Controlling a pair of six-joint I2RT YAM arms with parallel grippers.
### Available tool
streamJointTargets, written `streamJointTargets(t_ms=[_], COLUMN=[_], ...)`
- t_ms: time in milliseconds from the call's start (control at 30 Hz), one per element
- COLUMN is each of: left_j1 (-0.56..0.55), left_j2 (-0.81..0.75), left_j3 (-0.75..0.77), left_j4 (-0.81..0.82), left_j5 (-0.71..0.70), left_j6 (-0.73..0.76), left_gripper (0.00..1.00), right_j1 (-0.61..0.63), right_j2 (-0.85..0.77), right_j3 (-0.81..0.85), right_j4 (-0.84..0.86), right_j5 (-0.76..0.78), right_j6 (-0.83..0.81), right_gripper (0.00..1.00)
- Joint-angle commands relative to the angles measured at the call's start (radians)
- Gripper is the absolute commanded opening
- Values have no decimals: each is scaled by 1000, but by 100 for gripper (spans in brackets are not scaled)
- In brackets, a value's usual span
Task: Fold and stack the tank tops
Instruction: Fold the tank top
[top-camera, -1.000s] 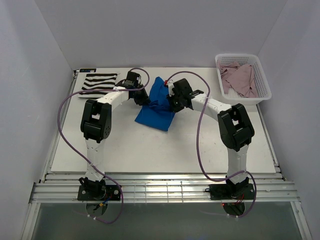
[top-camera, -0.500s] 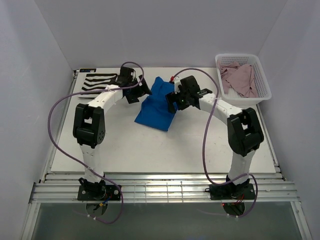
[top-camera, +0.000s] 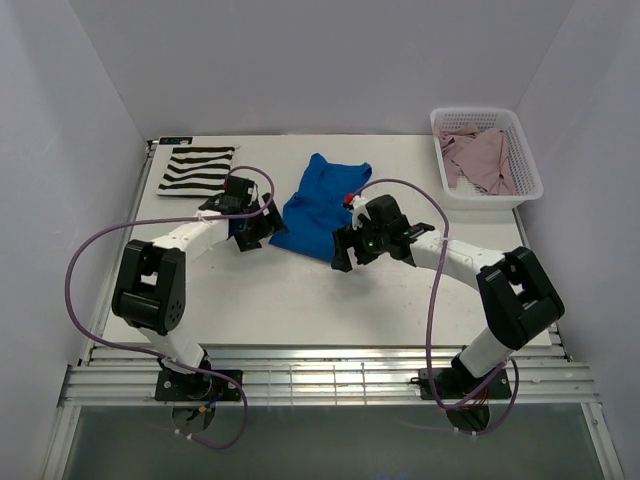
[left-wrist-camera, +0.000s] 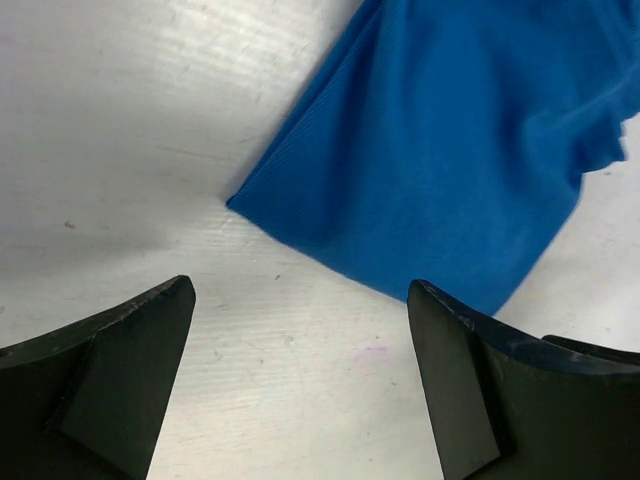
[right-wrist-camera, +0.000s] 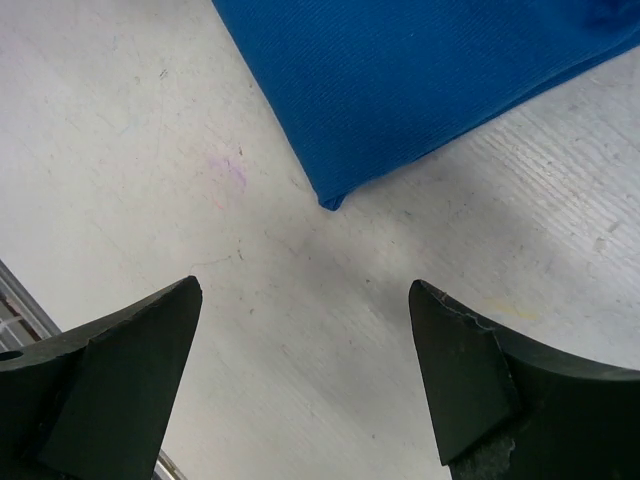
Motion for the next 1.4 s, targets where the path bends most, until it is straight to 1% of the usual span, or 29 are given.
streamJointTargets(t_ms=[0, 100, 133, 167, 200, 233, 267, 367, 400, 467, 500, 533, 600, 633, 700, 733, 767, 800, 833, 867, 900, 933, 1000, 1033, 1067, 1167, 1267, 1367], left_j1=[9, 17, 21, 23, 24, 24, 24, 24, 24, 24, 24, 24, 24, 24, 24, 24, 24, 24, 24, 24, 24, 24, 24, 24, 24, 24, 24, 21], left_j2=[-39, 1, 11, 37, 50, 60, 79, 105, 110, 122, 137, 148, 171, 177, 185, 186, 188, 191, 191, 191, 189, 188, 171, 159, 133, 64, -8, -134], left_j3=[-54, -55, -48, -42, -38, -38, -38, -44, -44, -47, -48, -44, -41, -41, -50, -56, -62, -62, -62, -61, -59, -59, -68, -76, -84, -127, -177, -238], left_j4=[100, 137, 138, 140, 140, 143, 141, 155, 158, 178, 183, 184, 187, 186, 200, 207, 216, 220, 220, 217, 215, 215, 215, 220, 229, 240, 235, 214], left_j5=[6, 6, 13, 14, 14, 17, 14, 9, 12, 35, 41, 47, 63, 67, 81, 86, 87, 90, 89, 84, 81, 76, 75, 83, 83, 90, 101, 113], left_j6=[-24, -29, -29, -28, -29, -28, -28, -31, -31, -29, -28, -26, -25, -26, -26, -26, -25, -25, -25, -25, -21, -20, -23, -23, -26, -38, -44, -66], left_gripper=[98, 97, 95, 89, 86, 84, 77, 70, 70, 67, 63, 60, 53, 46, 38, 31, 26, 20, 10, 0, 0, 0, 0, 0, 0, 0, 0, 0], right_j1=[3, 3, 3, 3, 3, 3, 3, 3, 4, 4, 4, 6, 9, 12, 15, 16, 16, 16, 18, 18, 18, 18, 18, 18, 20, 18, 20, 24], right_j2=[49, 92, 101, 107, 119, 125, 132, 162, 176, 188, 195, 198, 195, 193, 198, 202, 208, 224, 231, 236, 242, 239, 218, 207, 196, 133, 78, -17], right_j3=[6, 13, 13, 12, 6, 0, -8, -5, -2, 4, 3, -8, -23, -30, -33, -34, -27, -22, -16, -10, -5, -5, -14, -22, -31, -62, -106, -148], right_j4=[123, 140, 148, 155, 164, 175, 204, 214, 218, 224, 234, 244, 281, 283, 287, 290, 292, 290, 290, 290, 292, 290, 292, 295, 301, 304, 301, 268], right_j5=[-40, -40, -39, -40, -36, -33, -28, -16, -16, -22, -23, -36, -40, -40, -31, -28, -30, -31, -31, -25, -24, -16, -1, 16, 24, 23, -36, -86], right_j6=[74, 94, 100, 109, 115, 118, 121, 129, 131, 137, 147, 152, 164, 166, 167, 166, 166, 167, 167, 175, 178, 180, 186, 184, 181, 169, 167, 175], right_gripper=[90, 90, 90, 90, 91, 91, 93, 99, 100, 92, 90, 84, 79, 76, 70, 66, 64, 63, 56, 52, 48, 35, 19, 10, 8, 8, 8, 8])
